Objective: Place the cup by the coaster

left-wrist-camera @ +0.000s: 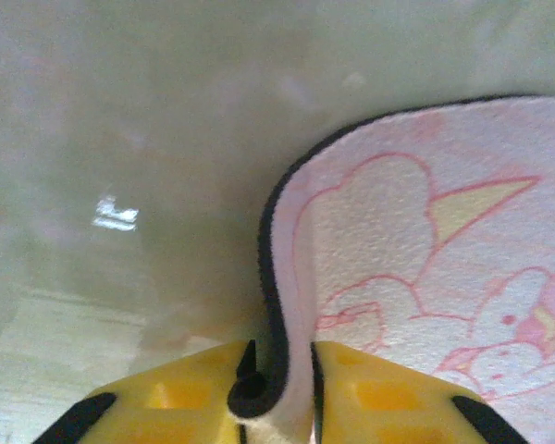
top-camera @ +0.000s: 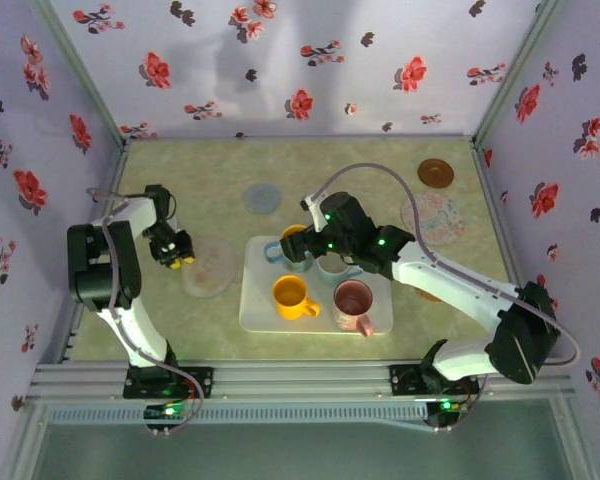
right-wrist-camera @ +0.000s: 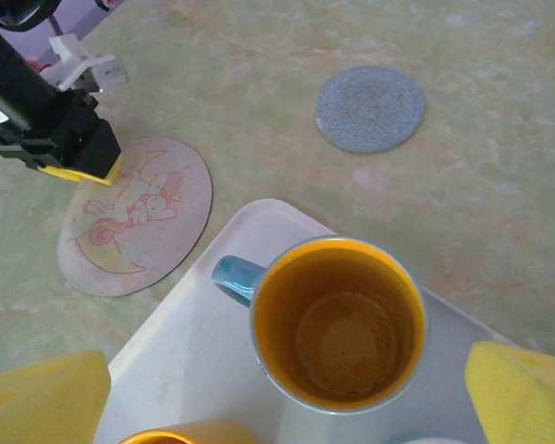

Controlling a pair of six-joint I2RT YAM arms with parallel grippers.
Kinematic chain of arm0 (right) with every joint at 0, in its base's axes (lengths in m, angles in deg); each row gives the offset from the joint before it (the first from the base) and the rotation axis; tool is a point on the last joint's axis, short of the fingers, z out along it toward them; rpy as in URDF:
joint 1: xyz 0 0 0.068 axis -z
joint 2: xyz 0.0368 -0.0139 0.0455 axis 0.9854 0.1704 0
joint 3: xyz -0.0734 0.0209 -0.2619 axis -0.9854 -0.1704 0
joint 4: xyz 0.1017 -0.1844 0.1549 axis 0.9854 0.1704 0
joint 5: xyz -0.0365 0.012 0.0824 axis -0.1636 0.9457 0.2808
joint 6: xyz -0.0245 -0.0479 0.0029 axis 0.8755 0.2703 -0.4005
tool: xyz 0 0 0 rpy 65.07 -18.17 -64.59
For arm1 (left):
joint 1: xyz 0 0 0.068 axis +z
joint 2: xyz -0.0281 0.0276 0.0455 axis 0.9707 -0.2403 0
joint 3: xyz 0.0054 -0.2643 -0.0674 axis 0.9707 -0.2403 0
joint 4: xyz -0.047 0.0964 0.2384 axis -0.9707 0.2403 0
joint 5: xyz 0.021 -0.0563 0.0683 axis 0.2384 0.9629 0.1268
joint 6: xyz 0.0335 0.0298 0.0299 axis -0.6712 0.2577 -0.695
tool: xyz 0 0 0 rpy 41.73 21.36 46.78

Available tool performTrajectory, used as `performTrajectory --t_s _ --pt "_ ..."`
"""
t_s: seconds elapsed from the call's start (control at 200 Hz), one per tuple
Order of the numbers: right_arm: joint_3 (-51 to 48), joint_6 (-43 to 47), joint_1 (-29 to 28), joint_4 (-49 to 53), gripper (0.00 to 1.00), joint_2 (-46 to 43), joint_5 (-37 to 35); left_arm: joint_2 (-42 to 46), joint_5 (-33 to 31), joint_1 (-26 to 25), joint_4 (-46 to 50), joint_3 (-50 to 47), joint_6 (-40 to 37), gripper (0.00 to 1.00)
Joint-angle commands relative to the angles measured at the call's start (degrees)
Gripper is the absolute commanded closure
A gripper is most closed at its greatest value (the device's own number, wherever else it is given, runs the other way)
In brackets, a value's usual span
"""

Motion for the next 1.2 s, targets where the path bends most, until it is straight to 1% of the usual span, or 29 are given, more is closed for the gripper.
performTrajectory --t_s 0.0,0.135,0.185,0.31,0.46,0.785,0.93,1.065,1.195 --pt "1.74 0.32 0.30 -0.19 0.00 0.63 -0.03 -1.15 3.58 -0.52 -1.11 3.37 -1.63 0.83" --pt "1.84 0.62 0.33 0.32 0.00 0.39 -0.27 -2.23 3.21 -0.92 0.49 6.40 -3.53 0.84" --pt "1.70 0.70 0.34 0.41 0.00 0.14 -0.37 -2.76 3.02 -0.87 1.08 7.60 -4.31 0.90" --pt "1.88 0.93 0.30 0.59 0.00 0.13 -0.64 -3.84 3.09 -1.06 2.34 11.14 -5.18 1.00" --pt "2.40 1.03 0.35 0.54 0.00 0.39 -0.78 -4.77 3.61 -1.77 3.63 15.96 -5.40 1.00" --pt "3.22 1.64 0.39 1.01 0.00 0.55 -0.92 -6.29 5.58 -3.81 4.51 26.15 -3.15 1.00" --pt "3.11 1.72 0.42 1.00 0.00 0.69 -0.87 -7.28 6.08 -4.26 4.54 29.60 -1.78 1.00" --pt "3.20 2.03 0.47 1.00 0.00 1.00 -0.73 -8.18 8.87 -4.42 3.90 32.07 0.13 1.00" --pt "3.24 2.25 0.52 1.19 0.01 1.26 -0.74 -8.76 9.29 -4.76 3.12 34.14 1.42 1.00"
